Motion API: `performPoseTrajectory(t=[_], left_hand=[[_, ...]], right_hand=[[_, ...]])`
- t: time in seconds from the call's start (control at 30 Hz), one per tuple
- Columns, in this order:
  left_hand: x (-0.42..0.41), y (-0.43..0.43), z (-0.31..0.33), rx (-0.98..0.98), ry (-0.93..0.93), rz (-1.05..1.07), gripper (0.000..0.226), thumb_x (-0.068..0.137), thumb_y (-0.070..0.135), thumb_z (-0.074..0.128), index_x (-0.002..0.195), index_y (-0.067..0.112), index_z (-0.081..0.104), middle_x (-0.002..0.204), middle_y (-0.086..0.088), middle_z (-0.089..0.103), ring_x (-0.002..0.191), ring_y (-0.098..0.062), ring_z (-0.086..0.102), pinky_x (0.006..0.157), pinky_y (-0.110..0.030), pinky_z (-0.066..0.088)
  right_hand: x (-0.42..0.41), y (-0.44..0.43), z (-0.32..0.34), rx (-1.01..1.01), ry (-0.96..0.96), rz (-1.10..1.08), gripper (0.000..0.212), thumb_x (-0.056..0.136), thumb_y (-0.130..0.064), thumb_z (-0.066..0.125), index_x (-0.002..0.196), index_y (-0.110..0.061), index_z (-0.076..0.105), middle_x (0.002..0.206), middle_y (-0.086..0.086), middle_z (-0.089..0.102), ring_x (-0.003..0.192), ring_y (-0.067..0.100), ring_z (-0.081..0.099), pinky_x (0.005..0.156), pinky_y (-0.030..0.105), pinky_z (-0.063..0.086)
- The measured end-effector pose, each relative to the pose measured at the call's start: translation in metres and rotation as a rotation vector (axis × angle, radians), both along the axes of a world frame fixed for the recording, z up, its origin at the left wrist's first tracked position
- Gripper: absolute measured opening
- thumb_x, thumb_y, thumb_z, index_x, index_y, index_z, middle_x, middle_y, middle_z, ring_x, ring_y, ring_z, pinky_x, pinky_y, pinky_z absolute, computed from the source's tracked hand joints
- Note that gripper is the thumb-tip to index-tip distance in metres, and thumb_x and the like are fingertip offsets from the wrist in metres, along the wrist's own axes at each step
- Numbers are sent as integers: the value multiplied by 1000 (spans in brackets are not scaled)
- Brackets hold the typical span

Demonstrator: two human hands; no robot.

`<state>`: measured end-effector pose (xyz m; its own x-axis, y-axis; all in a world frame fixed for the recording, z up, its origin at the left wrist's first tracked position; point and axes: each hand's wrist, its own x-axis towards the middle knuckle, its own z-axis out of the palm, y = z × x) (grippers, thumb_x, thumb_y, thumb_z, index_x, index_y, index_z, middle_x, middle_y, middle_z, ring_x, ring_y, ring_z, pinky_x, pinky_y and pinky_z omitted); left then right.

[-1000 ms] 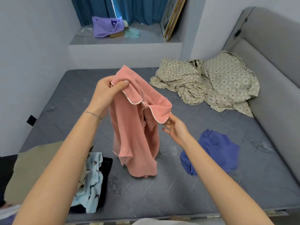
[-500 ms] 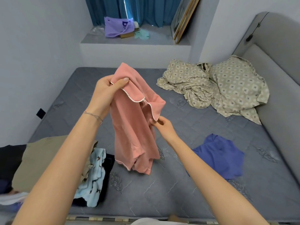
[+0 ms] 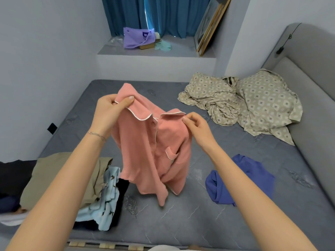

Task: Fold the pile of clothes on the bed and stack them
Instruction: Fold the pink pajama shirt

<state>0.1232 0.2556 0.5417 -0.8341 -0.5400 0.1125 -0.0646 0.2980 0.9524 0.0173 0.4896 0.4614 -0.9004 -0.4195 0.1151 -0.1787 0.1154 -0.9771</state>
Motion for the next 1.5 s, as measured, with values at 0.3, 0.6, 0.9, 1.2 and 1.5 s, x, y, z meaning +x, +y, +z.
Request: performPoseTrajectory(t=[0.3, 0.6, 0.9, 1.2, 1.5], left_hand=[[30, 38, 24, 160, -212, -260, 41, 86, 34, 71, 97, -5, 68, 71, -8, 63, 55, -15, 57, 43, -19, 38], [-50, 10, -47, 81, -378, -343, 20, 89, 31, 69, 96, 12, 72, 88, 1, 73, 76, -11, 66, 67, -24, 51], [-143, 0, -317, 91, -526, -169, 23, 79, 24, 76, 91, 9, 65, 83, -5, 57, 77, -16, 50, 69, -22, 41], [-220, -1, -493, -50, -531, -28, 47, 80, 39, 68, 123, 21, 64, 120, -7, 59, 111, -21, 55, 101, -37, 41], [-208, 39, -568, -425, -552, -402, 61, 86, 31, 60, 145, 29, 43, 157, -12, 28, 148, -28, 18, 119, -47, 12]], right_hand=[[28, 28, 63, -99, 49, 177, 17, 95, -15, 55, 78, -19, 56, 72, -15, 55, 70, 0, 48, 67, 13, 40], [-41, 41, 20, 147, -3, 144, 20, 97, -13, 57, 79, -22, 59, 76, -14, 57, 73, -1, 50, 73, 16, 39], [-110, 46, -212, 644, -129, -127, 9, 91, -13, 63, 84, -8, 67, 86, 7, 70, 76, 19, 55, 72, 30, 40], [-189, 33, -374, 773, -83, -246, 14, 82, -2, 67, 92, -6, 76, 97, 15, 70, 89, 28, 60, 84, 32, 43], [-157, 95, -460, 992, -149, -253, 52, 78, -46, 44, 112, -15, 67, 110, 5, 63, 103, 33, 56, 87, 40, 43]])
